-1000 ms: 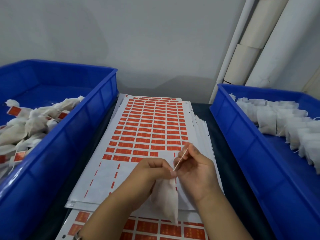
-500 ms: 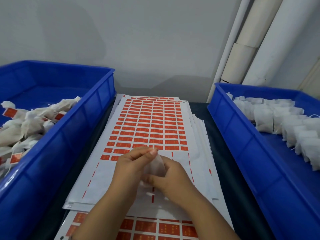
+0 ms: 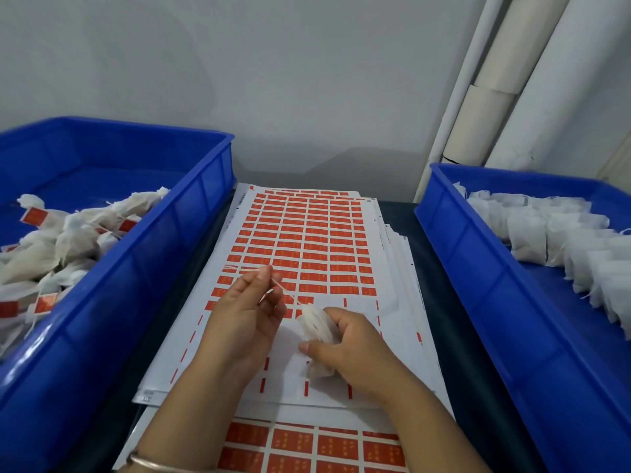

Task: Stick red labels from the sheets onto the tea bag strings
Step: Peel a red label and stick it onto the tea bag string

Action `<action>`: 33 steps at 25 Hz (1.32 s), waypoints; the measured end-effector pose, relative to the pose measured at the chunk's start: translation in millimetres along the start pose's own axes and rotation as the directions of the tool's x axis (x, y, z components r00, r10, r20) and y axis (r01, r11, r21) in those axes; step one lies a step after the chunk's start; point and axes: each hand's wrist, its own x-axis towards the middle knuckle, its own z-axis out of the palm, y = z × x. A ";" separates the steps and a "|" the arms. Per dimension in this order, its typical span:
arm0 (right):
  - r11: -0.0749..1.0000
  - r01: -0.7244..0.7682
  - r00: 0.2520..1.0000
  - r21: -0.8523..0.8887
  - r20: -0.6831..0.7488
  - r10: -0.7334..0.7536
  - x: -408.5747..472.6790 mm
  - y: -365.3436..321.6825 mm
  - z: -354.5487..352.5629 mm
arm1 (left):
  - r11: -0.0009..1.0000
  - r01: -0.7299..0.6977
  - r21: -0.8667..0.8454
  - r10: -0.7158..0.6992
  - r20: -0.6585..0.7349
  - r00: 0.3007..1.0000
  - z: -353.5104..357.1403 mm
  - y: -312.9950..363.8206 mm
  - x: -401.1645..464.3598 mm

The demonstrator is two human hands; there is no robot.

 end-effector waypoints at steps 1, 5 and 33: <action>1.000 -0.009 1.000 -0.012 0.023 0.009 -0.2 -1.6 -1.2 | 0.999 -0.001 -0.032 0.001 -0.022 1.000 0.2 0.2 0.7; 0.999 0.003 0.999 0.051 0.038 -0.005 -0.4 0.1 -6.4 | 0.994 0.008 -0.108 -0.014 -0.049 0.999 -2.6 -0.4 4.1; 0.979 0.094 0.993 0.181 0.058 -0.106 -3.6 -2.5 -12.0 | 0.594 -0.462 0.659 0.244 0.400 0.883 6.7 -23.4 -14.8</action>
